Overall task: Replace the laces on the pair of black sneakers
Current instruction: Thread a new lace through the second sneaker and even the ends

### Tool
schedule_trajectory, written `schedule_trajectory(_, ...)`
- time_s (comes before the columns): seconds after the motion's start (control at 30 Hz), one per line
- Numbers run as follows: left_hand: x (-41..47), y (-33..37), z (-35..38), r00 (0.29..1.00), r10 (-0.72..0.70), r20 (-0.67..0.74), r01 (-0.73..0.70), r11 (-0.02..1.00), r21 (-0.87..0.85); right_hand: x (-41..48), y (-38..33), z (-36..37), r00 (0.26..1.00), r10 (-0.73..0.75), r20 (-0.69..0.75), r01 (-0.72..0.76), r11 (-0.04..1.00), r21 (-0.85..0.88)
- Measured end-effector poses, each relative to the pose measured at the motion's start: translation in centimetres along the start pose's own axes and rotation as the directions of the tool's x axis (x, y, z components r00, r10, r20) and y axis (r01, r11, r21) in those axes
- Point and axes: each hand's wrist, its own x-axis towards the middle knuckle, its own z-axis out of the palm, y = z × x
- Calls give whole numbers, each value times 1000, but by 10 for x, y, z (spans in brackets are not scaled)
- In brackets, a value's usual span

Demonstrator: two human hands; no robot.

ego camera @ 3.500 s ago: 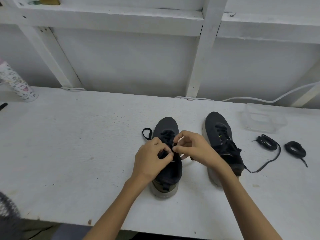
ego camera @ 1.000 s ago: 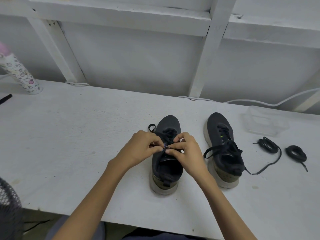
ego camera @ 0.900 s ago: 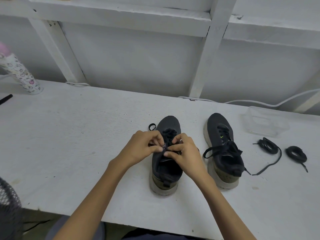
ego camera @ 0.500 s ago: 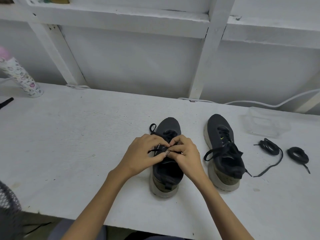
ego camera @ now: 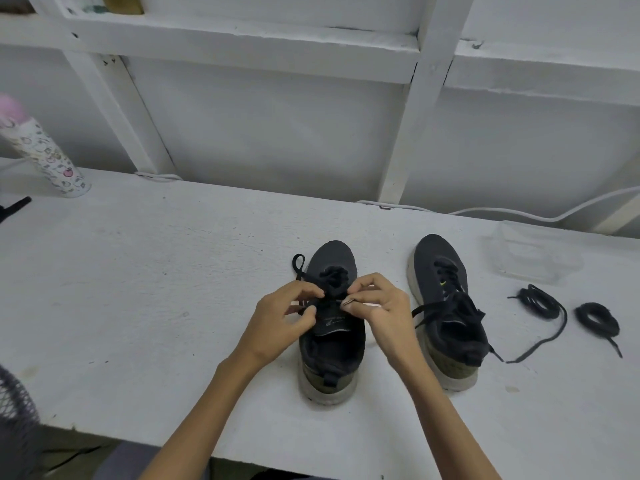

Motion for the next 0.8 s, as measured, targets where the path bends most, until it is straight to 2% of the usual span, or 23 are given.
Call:
schedule_trajectory(0.07, -2, -1, 1, 1000, 9, 0, -9, 1000, -3, 0, -4, -5, 1000, 4, 3, -4, 1000, 8)
schedule_trajectory(0.13, -3, 2, 6, 998, 66, -4, -66, 993, 95, -1, -8, -8, 999, 23, 49, -23, 1000, -14)
schedule_trajectory(0.3, 5, 19, 17, 969, 212, -126, -180, 957, 227, 0, -13, -13, 993, 61, 104, -60, 998, -10)
schedule_trajectory(0.33, 6, 22, 19, 973, 178, -147, -151, 972, 180, 0, -13, -14, 995, 48, 91, -45, 999, -30)
schedule_trajectory(0.4, 7, 28, 21, 981, 10, -194, -20, 999, -48, 0, -13, -15, 999, -5, 43, 8, 997, -72)
schedule_trajectory(0.47, 7, 30, 23, 965, -128, -229, 74, 971, -229, 0, -14, -16, 998, -57, 7, 57, 995, -82)
schedule_trajectory(0.63, 10, 31, 26, 948, -235, -213, 137, 910, -391, 0, -18, -11, 997, -56, 57, 65, 980, -188)
schedule_trajectory(0.8, 15, 34, 21, 949, -267, -169, 170, 883, -437, 4, -23, -4, 997, -12, 77, 30, 970, -242)
